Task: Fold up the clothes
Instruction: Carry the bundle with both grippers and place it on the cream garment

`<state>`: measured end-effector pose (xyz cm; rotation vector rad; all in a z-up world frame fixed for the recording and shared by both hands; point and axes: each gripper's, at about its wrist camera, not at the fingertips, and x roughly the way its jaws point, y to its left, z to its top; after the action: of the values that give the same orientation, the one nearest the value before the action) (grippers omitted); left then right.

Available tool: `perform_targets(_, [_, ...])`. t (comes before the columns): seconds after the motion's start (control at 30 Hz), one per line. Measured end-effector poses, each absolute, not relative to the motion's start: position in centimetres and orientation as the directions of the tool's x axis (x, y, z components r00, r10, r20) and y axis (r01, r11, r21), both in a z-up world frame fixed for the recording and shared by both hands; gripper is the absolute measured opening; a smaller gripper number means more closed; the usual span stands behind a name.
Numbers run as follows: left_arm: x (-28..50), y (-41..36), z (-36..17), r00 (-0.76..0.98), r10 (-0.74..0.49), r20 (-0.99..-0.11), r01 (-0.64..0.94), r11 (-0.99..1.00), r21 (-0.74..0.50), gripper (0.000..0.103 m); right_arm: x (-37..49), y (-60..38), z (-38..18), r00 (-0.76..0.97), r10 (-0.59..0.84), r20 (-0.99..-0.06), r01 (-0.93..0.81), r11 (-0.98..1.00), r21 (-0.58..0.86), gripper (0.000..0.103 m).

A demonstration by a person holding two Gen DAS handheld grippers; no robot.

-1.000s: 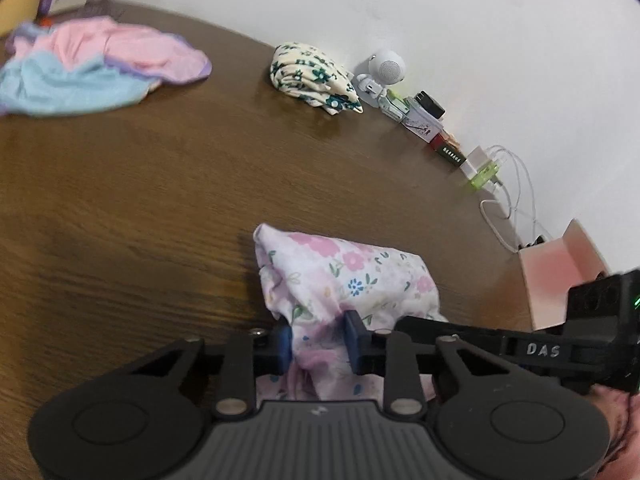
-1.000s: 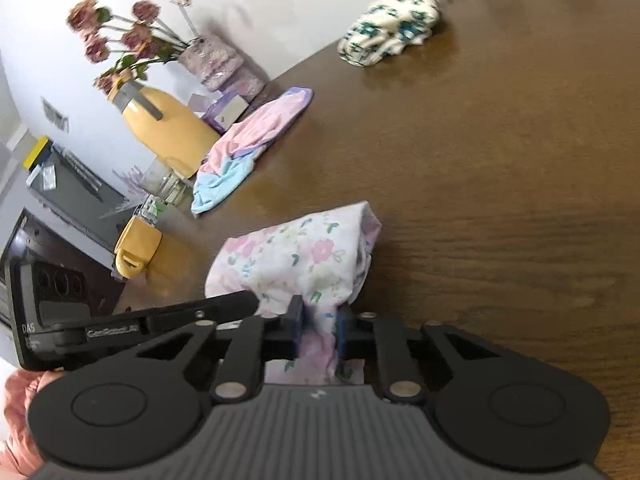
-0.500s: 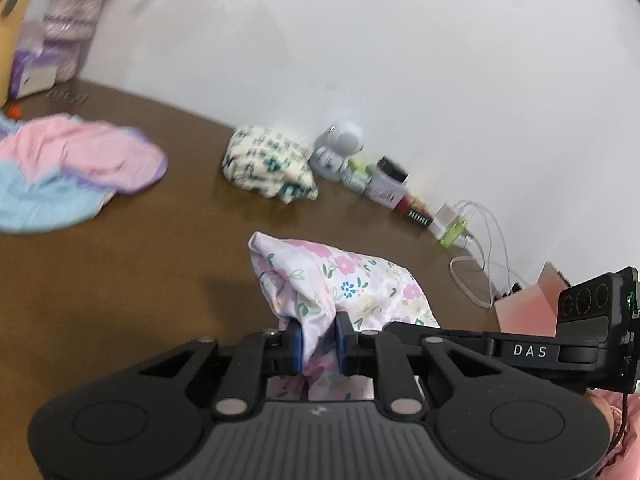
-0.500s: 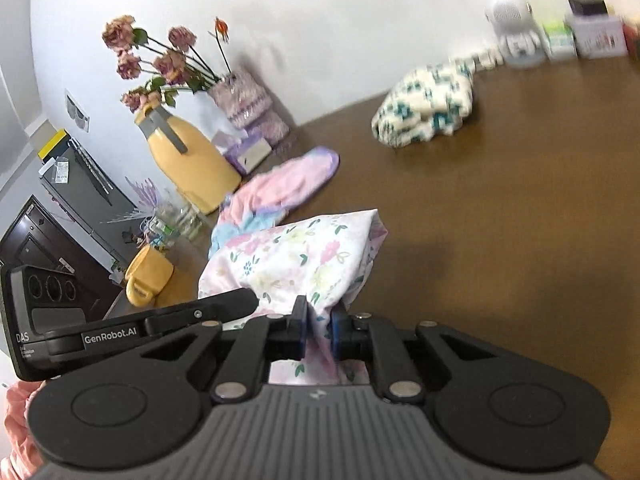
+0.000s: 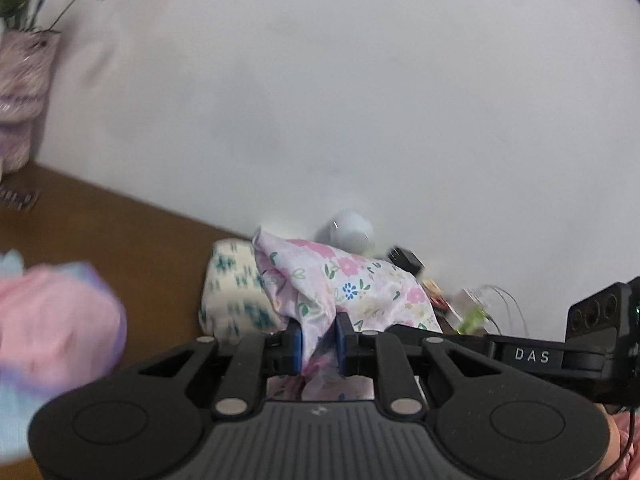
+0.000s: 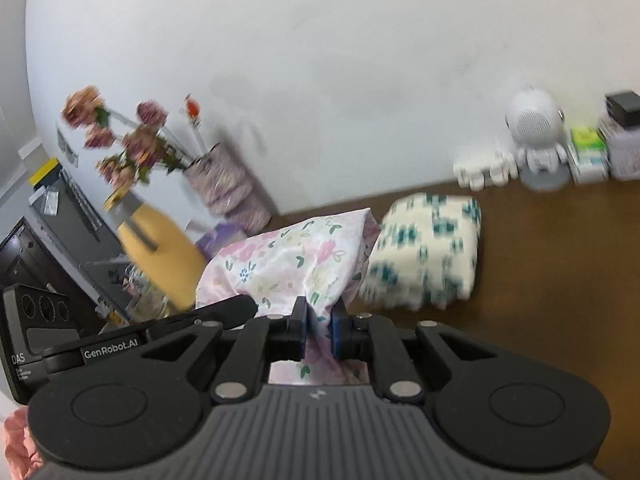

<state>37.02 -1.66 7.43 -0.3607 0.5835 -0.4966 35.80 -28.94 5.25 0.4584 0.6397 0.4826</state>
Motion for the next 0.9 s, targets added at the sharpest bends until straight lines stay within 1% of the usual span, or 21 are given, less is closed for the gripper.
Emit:
perform_targets(0.13, [43.7, -2.5, 6.7, 0.708, -0.549, -0.445, 0.340, 0.816, -0.466, 0.015, 41.8, -29.9, 4.1, 0.710, 0.545, -0.446, -0.238, 0.782, 0.576, 0.011])
perform_targets(0.27, [49.4, -3.5, 3.8, 0.676, -0.567, -0.471, 0.327, 0.804, -0.497, 0.015, 46.9, -30.9, 1.5, 0.710, 0.523, -0.471, -0.179, 0.781, 0.598, 0.011])
perform_targets(0.37, [52.2, -3.7, 1.2, 0.650, -0.580, -0.491, 0.300, 0.789, -0.536, 0.015, 48.5, -31.5, -0.8, 0.705, 0.535, -0.466, -0.160, 0.760, 0.630, 0.011])
perform_targets(0.43, [53.4, -3.2, -0.4, 0.640, -0.600, -0.479, 0.279, 0.763, -0.583, 0.015, 49.4, -31.9, -2.2, 0.701, 0.544, -0.460, -0.150, 0.744, 0.651, 0.011])
perform_targets(0.57, [54.3, -1.9, -2.1, 0.639, -0.643, -0.423, 0.274, 0.704, -0.655, 0.016, 51.3, -32.6, -5.1, 0.695, 0.563, -0.448, -0.130, 0.711, 0.691, 0.011])
perform_targets(0.63, [54.5, -1.6, -2.3, 0.638, -0.649, -0.416, 0.269, 0.693, -0.669, 0.018, 51.6, -32.7, -5.6, 0.693, 0.570, -0.441, -0.129, 0.700, 0.702, 0.012])
perform_targets(0.7, [54.7, -1.3, -2.6, 0.635, -0.653, -0.412, 0.257, 0.682, -0.685, 0.023, 51.8, -32.7, -5.8, 0.691, 0.572, -0.442, -0.129, 0.699, 0.703, 0.014])
perform_targets(0.73, [54.8, -1.2, -2.7, 0.635, -0.655, -0.410, 0.250, 0.676, -0.693, 0.025, 51.8, -32.7, -5.8, 0.692, 0.569, -0.444, -0.130, 0.704, 0.699, 0.017])
perform_targets(0.77, [54.9, -1.0, -2.6, 0.637, -0.653, -0.410, 0.239, 0.673, -0.700, 0.031, 51.7, -32.9, -5.8, 0.692, 0.570, -0.443, -0.131, 0.703, 0.699, 0.024])
perform_targets(0.8, [54.9, -0.7, -2.6, 0.642, -0.649, -0.410, 0.228, 0.671, -0.706, 0.035, 51.6, -33.1, -5.7, 0.691, 0.573, -0.441, -0.131, 0.699, 0.703, 0.029])
perform_targets(0.83, [54.7, -0.4, -2.3, 0.651, -0.641, -0.406, 0.223, 0.674, -0.705, 0.038, 51.5, -33.4, -5.5, 0.695, 0.574, -0.433, -0.134, 0.695, 0.707, 0.036])
perform_targets(0.87, [54.6, -0.2, -2.0, 0.664, -0.631, -0.402, 0.221, 0.679, -0.700, 0.044, 51.3, -33.7, -5.3, 0.703, 0.573, -0.422, -0.137, 0.691, 0.710, 0.039])
perform_targets(0.9, [54.4, 0.1, -1.7, 0.677, -0.620, -0.397, 0.220, 0.684, -0.696, 0.047, 51.0, -34.0, -5.0, 0.716, 0.562, -0.414, -0.137, 0.695, 0.706, 0.040])
